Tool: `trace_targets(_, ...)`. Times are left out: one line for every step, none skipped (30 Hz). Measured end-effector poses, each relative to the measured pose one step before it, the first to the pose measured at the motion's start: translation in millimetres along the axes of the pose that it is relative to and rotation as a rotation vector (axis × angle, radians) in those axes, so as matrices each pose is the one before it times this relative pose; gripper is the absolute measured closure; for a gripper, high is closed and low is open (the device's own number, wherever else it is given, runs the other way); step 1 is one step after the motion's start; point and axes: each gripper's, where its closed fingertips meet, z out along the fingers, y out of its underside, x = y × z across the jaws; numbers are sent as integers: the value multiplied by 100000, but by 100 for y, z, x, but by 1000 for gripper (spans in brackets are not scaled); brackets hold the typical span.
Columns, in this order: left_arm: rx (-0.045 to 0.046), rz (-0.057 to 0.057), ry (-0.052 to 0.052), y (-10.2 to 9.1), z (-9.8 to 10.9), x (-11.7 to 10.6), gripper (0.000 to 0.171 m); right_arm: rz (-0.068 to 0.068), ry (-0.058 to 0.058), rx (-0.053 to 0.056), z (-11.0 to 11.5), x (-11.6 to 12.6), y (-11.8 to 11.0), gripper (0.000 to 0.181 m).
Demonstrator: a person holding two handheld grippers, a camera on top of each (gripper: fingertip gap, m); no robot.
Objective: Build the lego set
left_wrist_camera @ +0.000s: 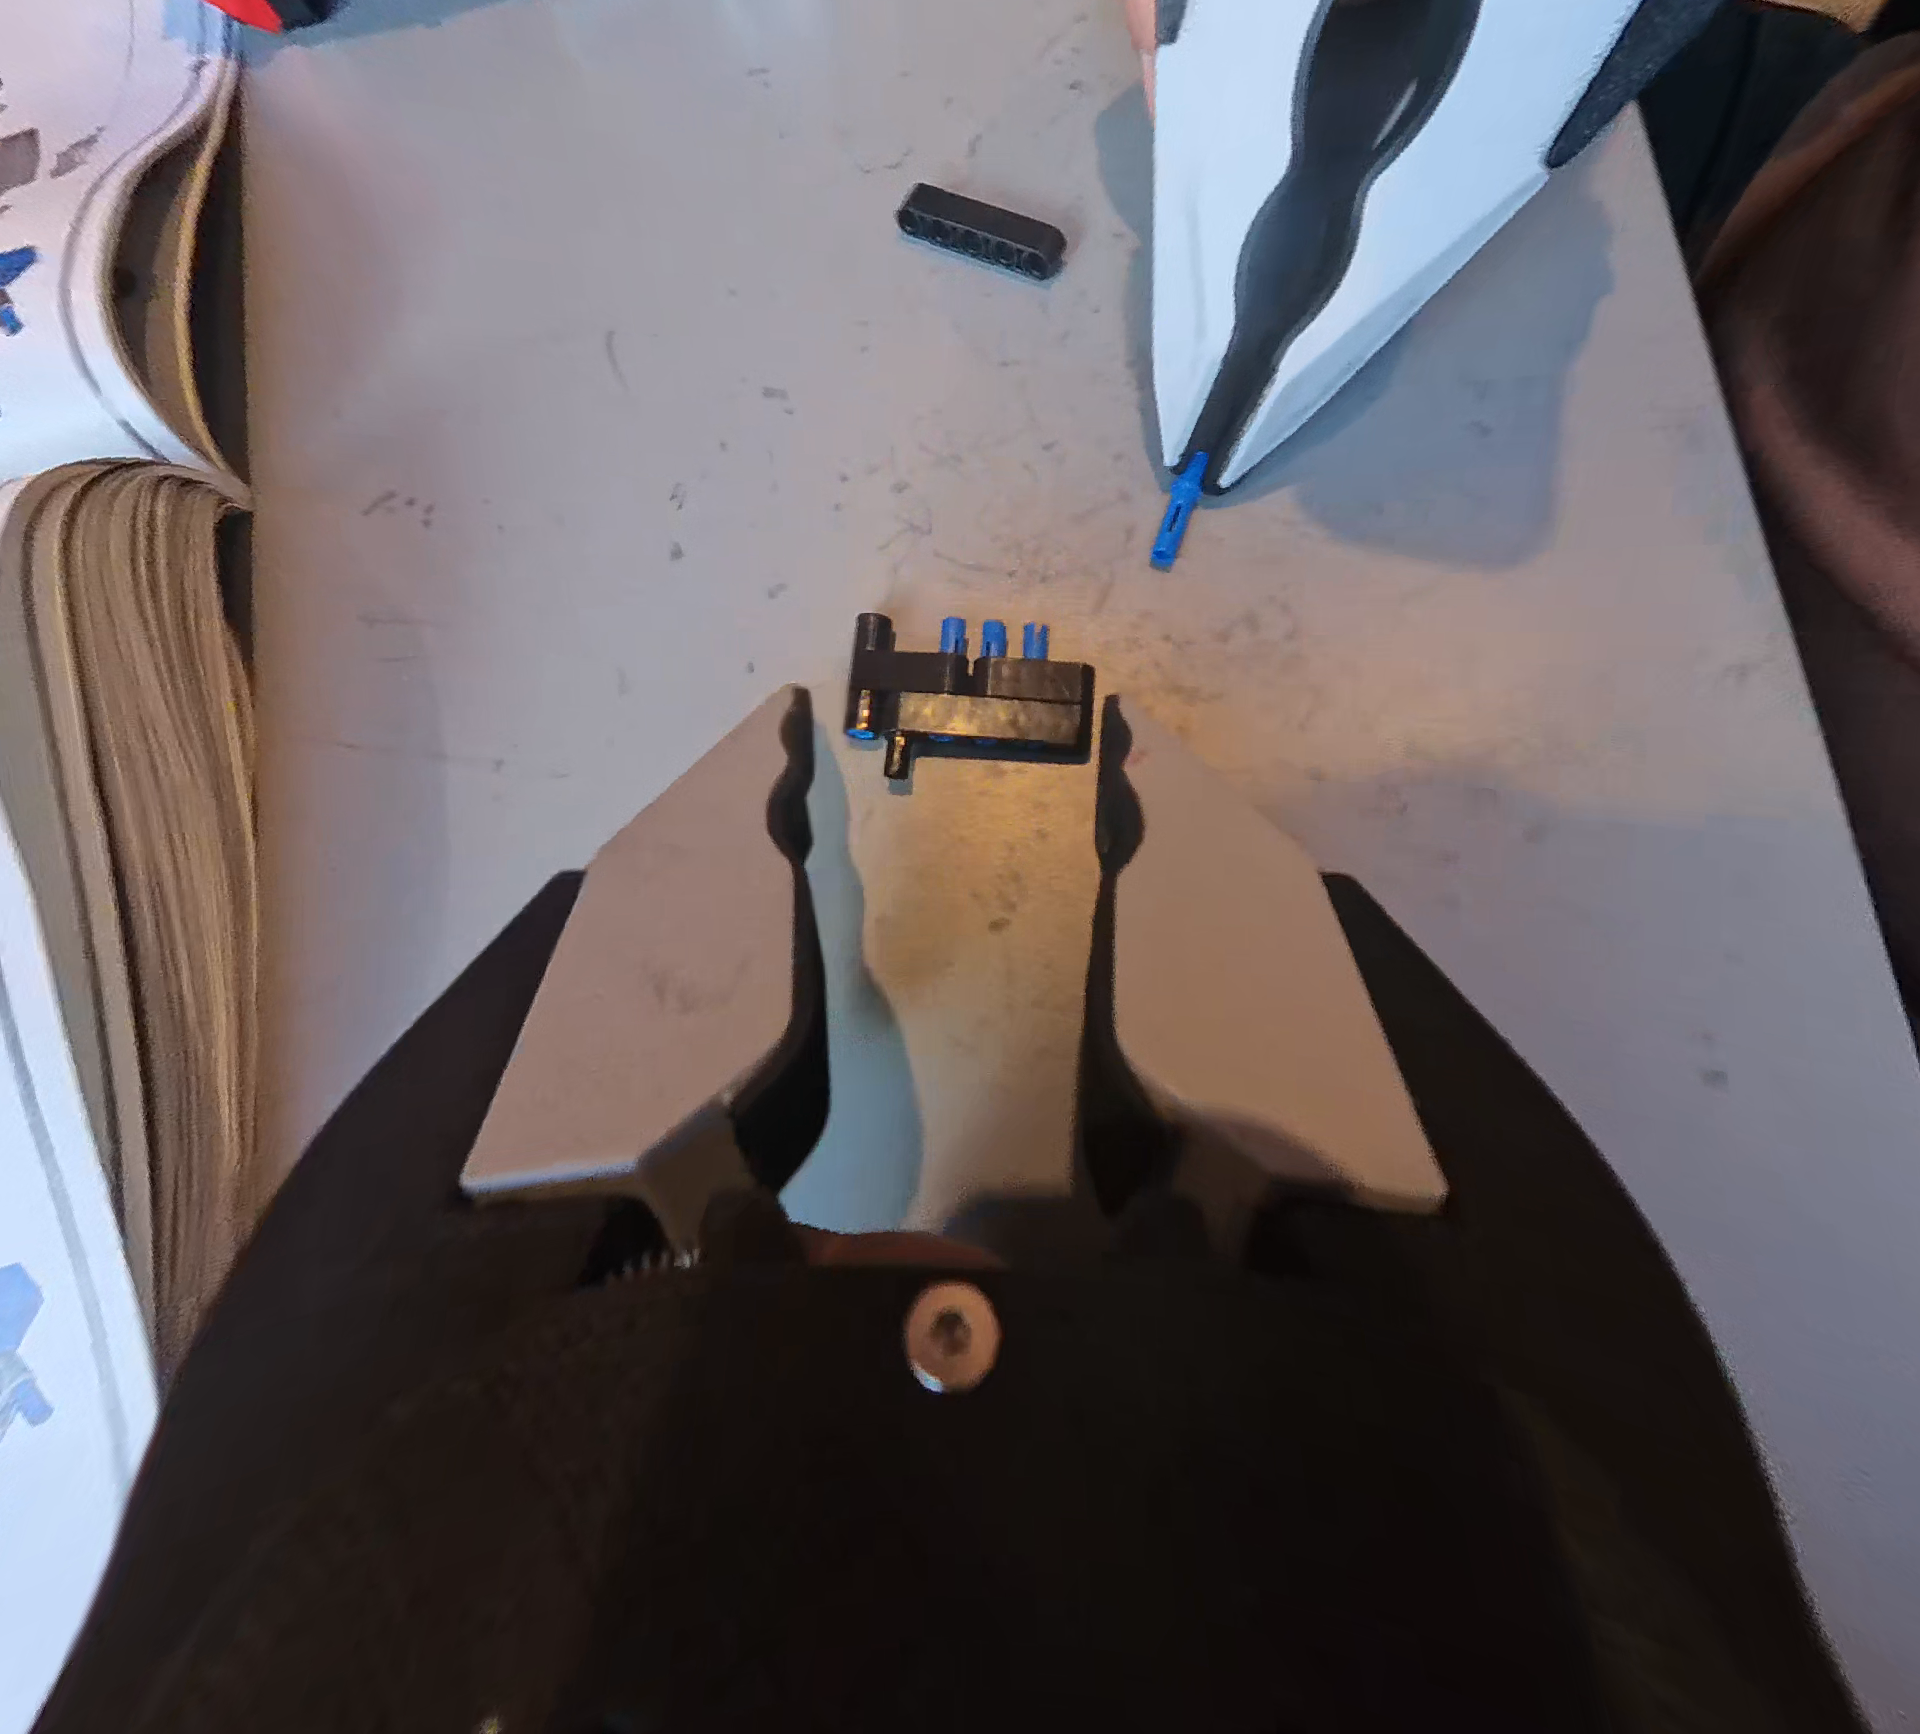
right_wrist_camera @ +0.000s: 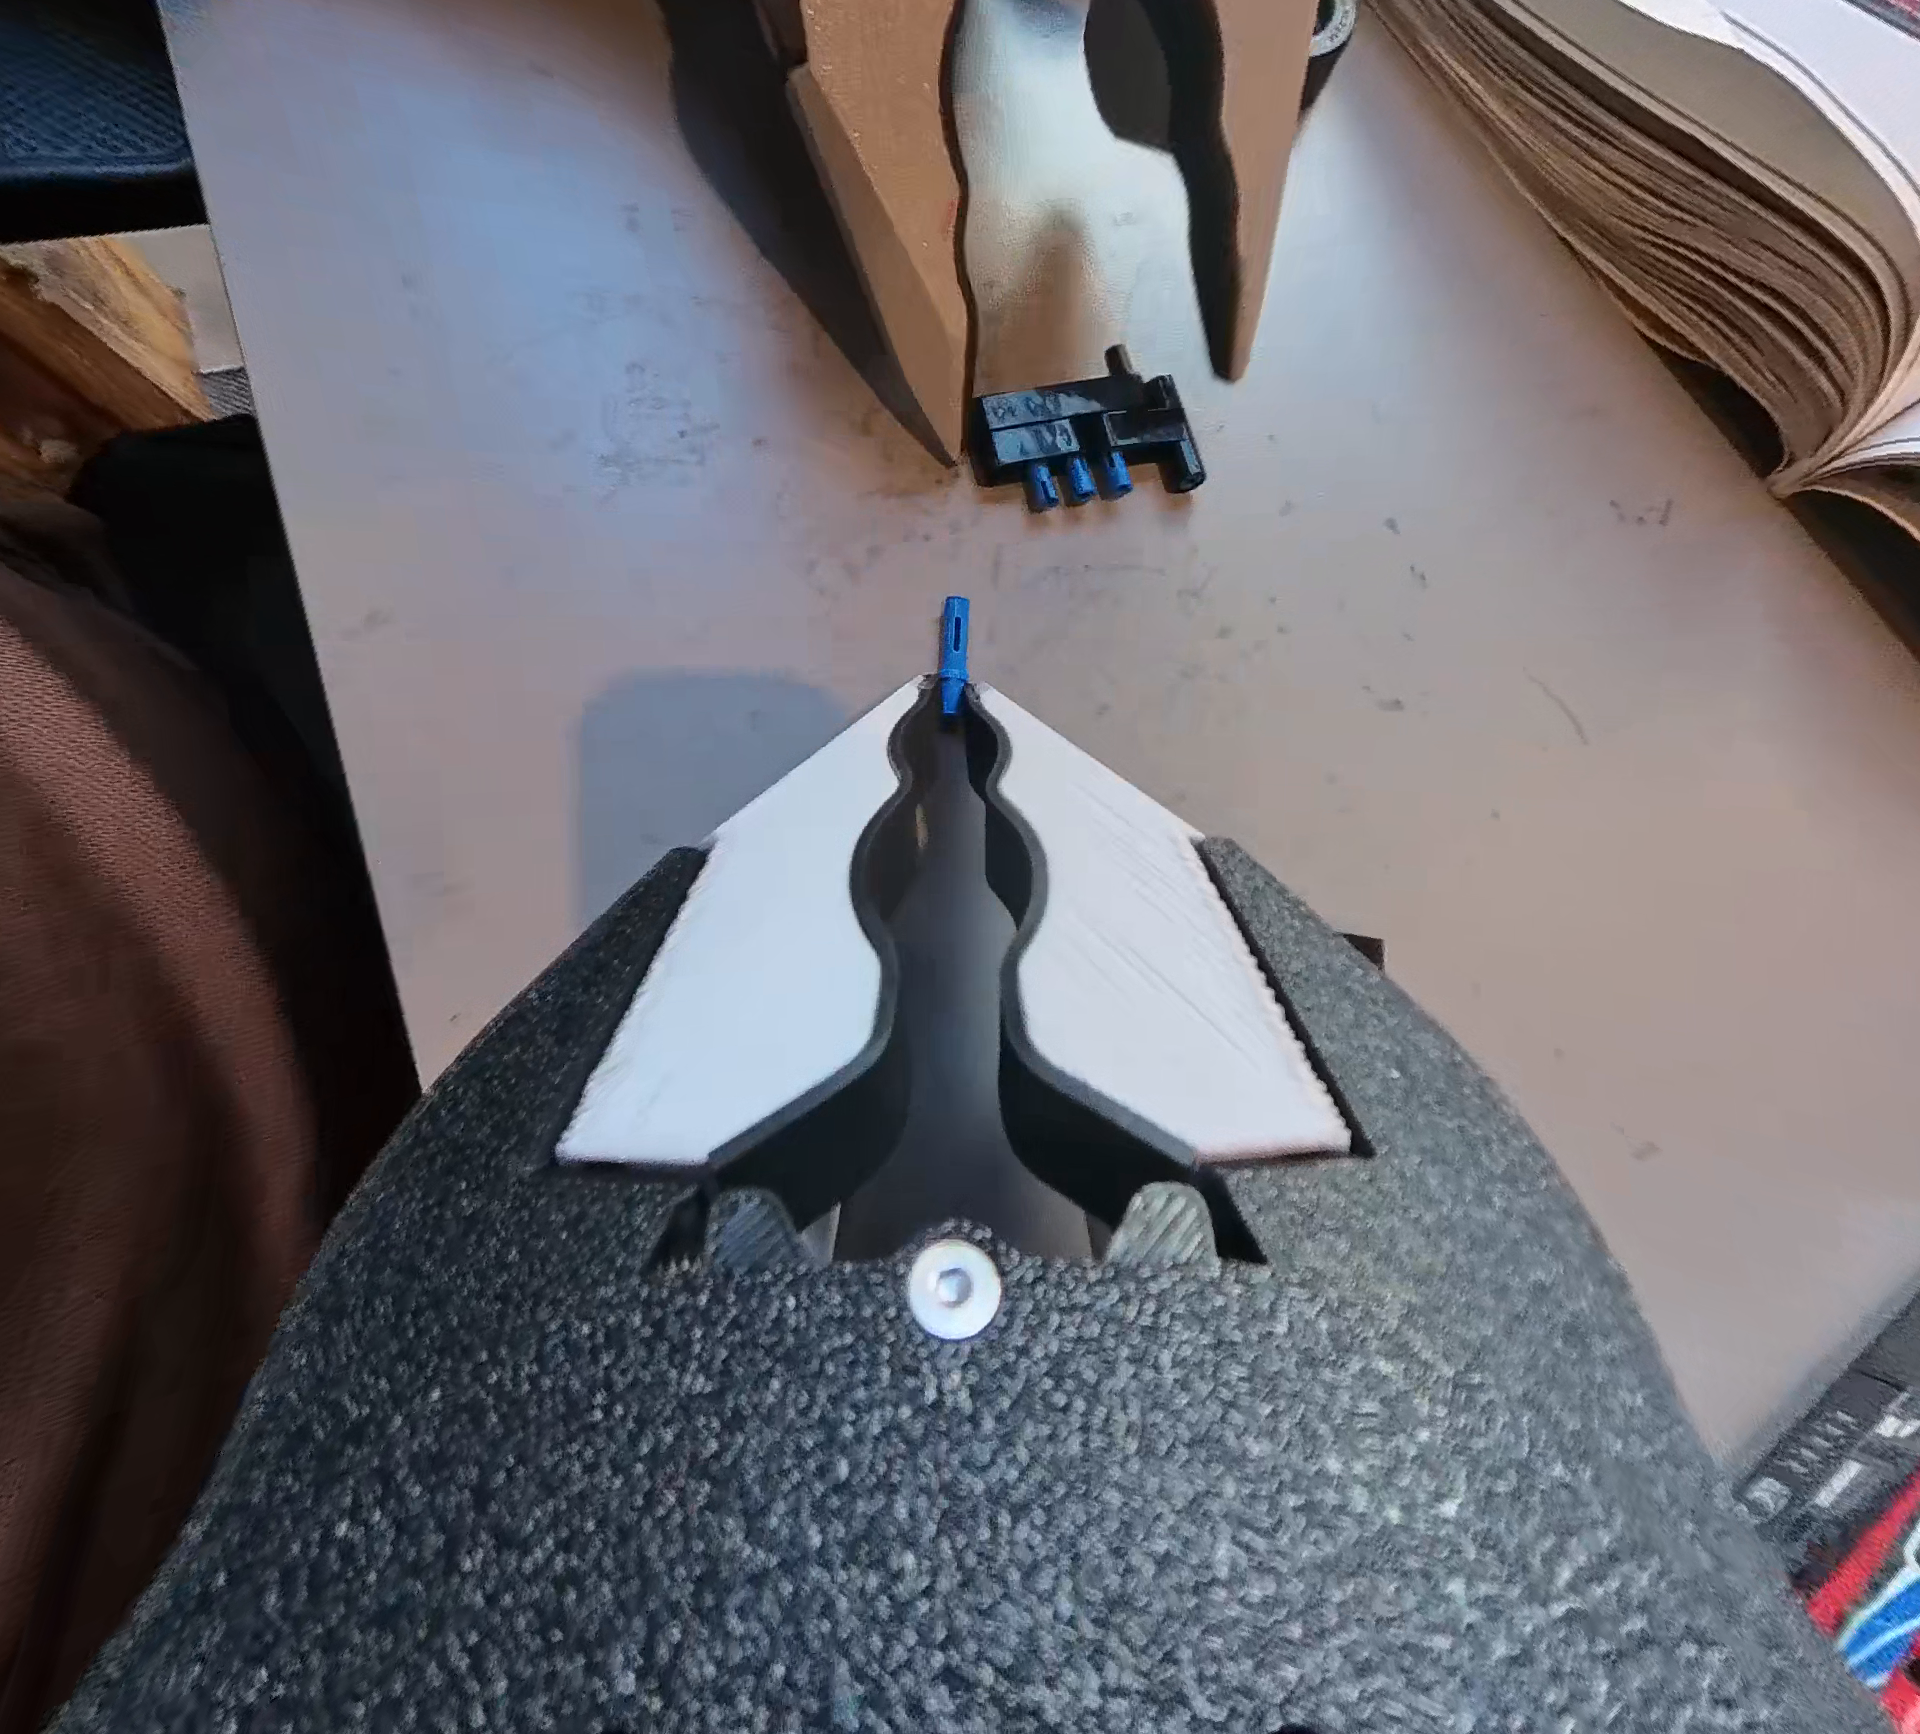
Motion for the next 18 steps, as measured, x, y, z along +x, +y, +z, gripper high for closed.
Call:
trace_targets(1836,123,-2965,-226,-239,-313,117,1063,-629,27,18,59,-7,176)
trace_targets(3513,151,-3718,-412,-476,-407,118,732,-526,16,29,34,-2,176)
trace_targets(3716,-662,-5679,-452,-740,-835,118,352,-453,35,14,19,-13,176)
trace_targets(3118,-2509,-8635,-427,-1020,-1553,118,67,-347,56,21,-7,-17,176)
trace_targets(2360,-5528,-11119,-427,-1204,-2290,119,-121,-203,62,18,-5,-19,176)
trace_targets(975,-8260,-10904,-313,-1188,-2640,121,-148,-47,32,2,4,-5,177)
trace_targets(-1071,-9981,-9808,-13,-956,-2747,123,-145,60,16,4,-1,-7,177)
trace_targets(-2625,-9385,-6539,262,-544,-2343,118,-222,63,35,-9,-10,0,177)
trace_targets(-3647,-6963,-2872,457,-52,-1649,109,-322,-134,79,-4,-40,-9,177)
trace_targets(-4647,-3959,-994,579,337,-1001,101,-382,-419,96,-3,-75,-11,177)
trace_targets(-3980,-733,-1428,435,520,-580,96,-355,-474,104,-4,-75,-10,177)
trace_targets(-2222,2689,-2224,206,631,-195,92,-473,-472,115,-6,-98,-13,177)
trace_targets(-1096,5273,-4280,46,665,-192,92,-623,-308,123,-11,-77,-11,177)
trace_targets(-1057,6018,-5893,10,667,-254,91,-634,-35,84,-4,-59,-4,177)
trace_targets(-945,5483,-5226,-80,612,-154,90,-608,32,75,-5,-51,-4,177)
trace_targets(106,3760,-4650,-302,499,-178,91,-623,-86,109,-10,-56,-13,177)
trace_targets(1222,2434,-3864,-503,364,-230,95,-688,-161,153,-19,-87,-14,177)
trace_targets(1235,2185,-3130,-488,288,-261,100,-806,41,163,-17,-64,-6,177)
